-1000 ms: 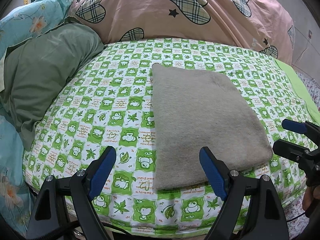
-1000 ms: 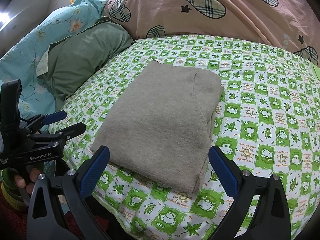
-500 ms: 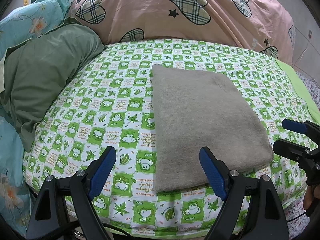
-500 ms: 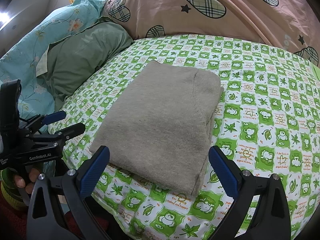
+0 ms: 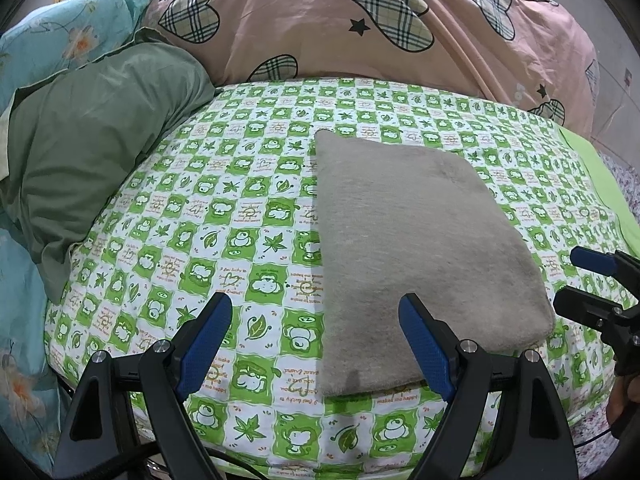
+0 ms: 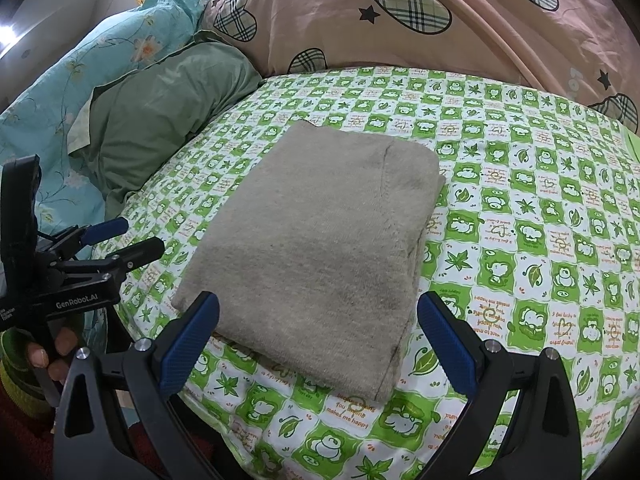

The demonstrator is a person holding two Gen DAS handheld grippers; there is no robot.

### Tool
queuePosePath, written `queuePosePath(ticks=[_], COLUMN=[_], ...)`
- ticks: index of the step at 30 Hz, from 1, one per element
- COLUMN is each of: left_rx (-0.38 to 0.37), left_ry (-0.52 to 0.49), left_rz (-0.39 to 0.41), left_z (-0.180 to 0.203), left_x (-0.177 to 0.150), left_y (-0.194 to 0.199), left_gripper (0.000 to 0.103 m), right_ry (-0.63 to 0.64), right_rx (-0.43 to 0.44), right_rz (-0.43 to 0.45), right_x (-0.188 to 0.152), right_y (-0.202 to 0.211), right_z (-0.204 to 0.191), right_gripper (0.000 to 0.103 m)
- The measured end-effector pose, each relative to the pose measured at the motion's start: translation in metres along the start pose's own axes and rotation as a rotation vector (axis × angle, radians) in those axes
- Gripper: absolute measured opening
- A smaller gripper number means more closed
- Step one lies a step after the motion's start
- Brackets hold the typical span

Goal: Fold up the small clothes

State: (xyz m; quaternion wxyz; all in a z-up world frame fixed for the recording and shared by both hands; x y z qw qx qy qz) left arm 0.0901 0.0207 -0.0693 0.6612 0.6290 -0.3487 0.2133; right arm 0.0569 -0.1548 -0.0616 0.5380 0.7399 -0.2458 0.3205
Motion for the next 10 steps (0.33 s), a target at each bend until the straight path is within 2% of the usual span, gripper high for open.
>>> queuePosePath(ticks=[6,10], left_rx=[0.018,0.001], left_ry=[0.002,-0.013], left_rz=[0.013,0.003], left_z=[-0.004,0.002], left_x=[0.0,-0.002], left_y=[-0.001,-0.003], left_gripper=[0.086,0.086], right_ry=[0.01,0.019], right_rx=[-0.005,-0.004], right_rz=[-0.024,-0.029], right_x=[-0.001,-0.001], right_y=[-0.008,-0.011], right_z=[0.0,-0.001], right_gripper=[0.099,0.099])
Point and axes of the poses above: each gripper's, at about its wrist camera, not at the fingertips, and y roughly against the way its jaws point, z to its right, x to its top, the point moved 9 cm from there along -y, roughly the way its jaws point, and after that the axes turned 6 degrees about z, right-handed, at the moved point
